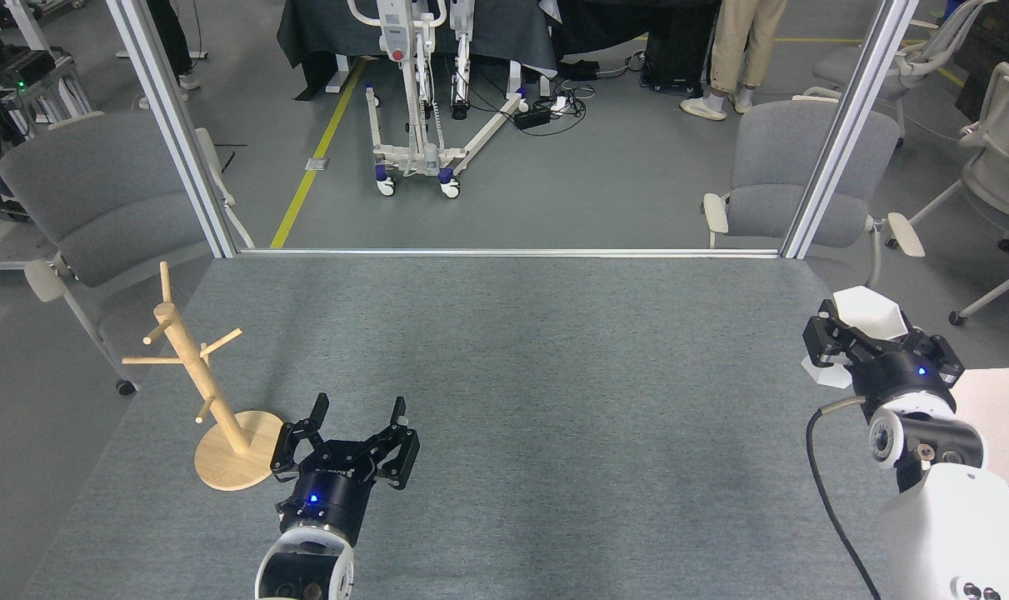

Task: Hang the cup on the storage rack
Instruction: 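Lift the cup with the right gripper and bring it toward the left gripper, then grasp the white cup with the left gripper beside the right gripper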

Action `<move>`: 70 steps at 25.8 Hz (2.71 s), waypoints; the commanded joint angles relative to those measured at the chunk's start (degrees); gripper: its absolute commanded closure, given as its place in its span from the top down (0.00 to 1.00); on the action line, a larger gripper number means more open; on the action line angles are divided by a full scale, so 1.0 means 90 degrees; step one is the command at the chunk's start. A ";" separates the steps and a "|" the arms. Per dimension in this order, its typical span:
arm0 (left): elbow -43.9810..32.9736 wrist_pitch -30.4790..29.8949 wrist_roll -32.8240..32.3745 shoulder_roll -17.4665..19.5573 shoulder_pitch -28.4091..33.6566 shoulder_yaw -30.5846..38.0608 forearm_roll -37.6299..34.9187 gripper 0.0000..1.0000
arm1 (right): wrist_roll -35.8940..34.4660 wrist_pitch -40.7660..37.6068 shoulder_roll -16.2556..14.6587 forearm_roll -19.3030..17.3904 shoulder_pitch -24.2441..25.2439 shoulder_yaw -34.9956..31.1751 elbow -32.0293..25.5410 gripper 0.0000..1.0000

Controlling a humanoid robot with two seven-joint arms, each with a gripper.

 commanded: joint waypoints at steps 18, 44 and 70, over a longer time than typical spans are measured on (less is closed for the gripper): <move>0.0032 0.0032 0.0275 0.0015 0.0018 -0.1786 -0.1152 0.99 | 0.1865 0.3013 0.0356 0.0102 -0.0368 0.2434 -0.2135 0.00; 0.1673 -0.1452 0.0070 -0.0141 -0.2228 -0.3222 -0.1132 0.99 | 0.2138 0.3911 0.0570 0.0415 -0.0202 0.3508 -0.2183 0.00; 0.2034 -0.1892 -0.1326 -0.0161 -0.2882 -0.3232 -0.0234 0.99 | 0.2148 0.3892 0.0981 0.0542 -0.0095 0.4006 -0.2076 0.00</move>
